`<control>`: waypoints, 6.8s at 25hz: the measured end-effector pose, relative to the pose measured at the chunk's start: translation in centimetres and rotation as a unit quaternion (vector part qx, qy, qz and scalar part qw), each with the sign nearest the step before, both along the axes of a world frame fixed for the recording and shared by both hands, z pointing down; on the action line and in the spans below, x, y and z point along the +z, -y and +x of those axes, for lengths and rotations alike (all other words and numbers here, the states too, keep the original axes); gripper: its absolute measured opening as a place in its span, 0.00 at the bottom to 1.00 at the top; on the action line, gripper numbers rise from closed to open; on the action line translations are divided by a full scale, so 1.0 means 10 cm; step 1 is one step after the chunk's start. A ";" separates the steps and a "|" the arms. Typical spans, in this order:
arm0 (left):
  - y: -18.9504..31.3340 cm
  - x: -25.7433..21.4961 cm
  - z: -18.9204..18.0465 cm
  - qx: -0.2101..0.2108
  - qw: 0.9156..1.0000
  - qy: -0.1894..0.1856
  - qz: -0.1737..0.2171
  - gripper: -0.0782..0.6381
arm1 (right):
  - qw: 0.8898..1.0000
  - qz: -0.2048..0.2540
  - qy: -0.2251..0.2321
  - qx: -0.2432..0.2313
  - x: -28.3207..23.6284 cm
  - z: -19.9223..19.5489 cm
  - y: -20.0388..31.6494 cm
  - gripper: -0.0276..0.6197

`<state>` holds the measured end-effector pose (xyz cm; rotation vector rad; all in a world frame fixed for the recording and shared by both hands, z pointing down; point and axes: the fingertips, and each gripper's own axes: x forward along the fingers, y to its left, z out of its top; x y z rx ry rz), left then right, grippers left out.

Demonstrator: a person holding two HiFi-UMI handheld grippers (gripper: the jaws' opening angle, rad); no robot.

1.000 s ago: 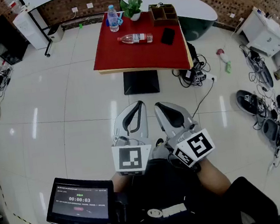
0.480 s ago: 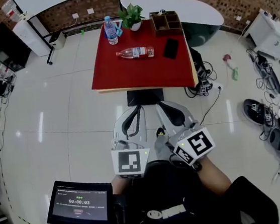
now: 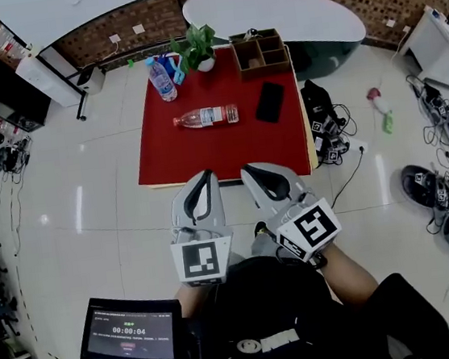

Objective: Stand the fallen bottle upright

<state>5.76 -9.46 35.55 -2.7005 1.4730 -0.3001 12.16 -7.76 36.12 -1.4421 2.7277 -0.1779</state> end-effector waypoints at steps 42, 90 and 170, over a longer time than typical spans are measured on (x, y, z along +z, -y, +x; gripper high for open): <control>1.07 0.33 -1.88 -0.147 0.988 -0.035 -0.036 0.12 | 0.654 -0.201 -0.659 -0.311 3.09 -1.25 2.89 0.55; 0.89 0.13 -1.05 -0.054 0.998 -0.001 -0.024 0.12 | 0.967 -0.126 -0.215 -0.045 1.77 -0.43 2.77 0.49; -0.99 0.04 -1.15 0.017 0.999 -0.047 -0.004 0.12 | 0.995 -0.079 -0.057 0.032 0.78 -0.96 -0.84 0.05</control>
